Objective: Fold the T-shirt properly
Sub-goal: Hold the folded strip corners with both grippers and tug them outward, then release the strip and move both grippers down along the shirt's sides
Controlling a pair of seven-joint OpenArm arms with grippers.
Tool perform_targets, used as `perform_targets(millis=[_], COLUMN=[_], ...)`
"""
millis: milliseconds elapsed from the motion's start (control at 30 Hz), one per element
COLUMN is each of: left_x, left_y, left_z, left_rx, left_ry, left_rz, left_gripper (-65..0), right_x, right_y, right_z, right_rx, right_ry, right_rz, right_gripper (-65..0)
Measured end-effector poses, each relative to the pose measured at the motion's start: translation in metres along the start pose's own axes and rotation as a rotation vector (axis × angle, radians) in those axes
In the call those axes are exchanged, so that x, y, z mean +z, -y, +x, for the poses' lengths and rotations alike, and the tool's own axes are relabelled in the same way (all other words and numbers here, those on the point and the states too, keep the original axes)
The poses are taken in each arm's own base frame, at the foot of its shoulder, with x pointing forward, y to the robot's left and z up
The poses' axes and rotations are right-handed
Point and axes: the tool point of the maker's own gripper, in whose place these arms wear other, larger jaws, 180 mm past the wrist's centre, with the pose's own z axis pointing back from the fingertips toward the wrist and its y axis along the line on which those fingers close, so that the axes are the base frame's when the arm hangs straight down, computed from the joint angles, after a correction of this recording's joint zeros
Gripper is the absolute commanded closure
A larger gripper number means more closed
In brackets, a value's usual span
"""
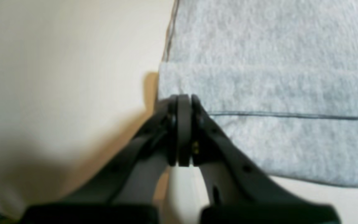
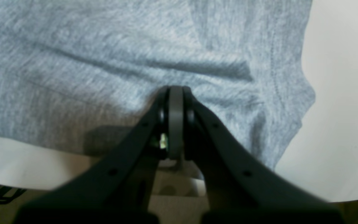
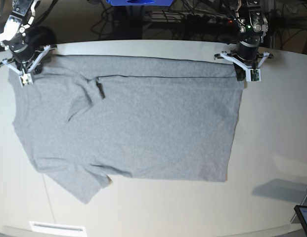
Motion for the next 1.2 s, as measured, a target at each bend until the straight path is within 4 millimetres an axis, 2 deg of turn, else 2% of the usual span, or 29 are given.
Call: perform_targets(millis=[133,700,867,1067,1200], left_x=[0.008,0.014,0.02,0.024,0.024], left_y=[-0.002,-0.002,-0.001,0.003,0.003], left_z=[-0.013,-0.02,-0.014,0.009,0.008], left_rx=[-0.007,-0.015,-0.028,-0.033,-0.033], left_ry=[-0.029,-0.038,-0.039,0.02,0.018], left_rz=[0.002,0.0,-0.003,-0.01,-0.01], left_gripper=[0.0,0.0,0.0,0.0,0.0], right_x=[0.0,0.0,0.0,0.002,0.012], right_y=[0.0,0.0,0.0,0.001,0.004], right_z=[0.0,0.0,0.0,0.0,0.002], right_rx=[0.0,0.0,0.0,0.01,0.042], right_ry=[0.0,-0.001,0.0,-0.008,-0.03], right_rz=[0.0,0.0,0.0,-0.009,-0.038], right_gripper=[-0.9,-0.9,-1.0,-1.6,-1.6])
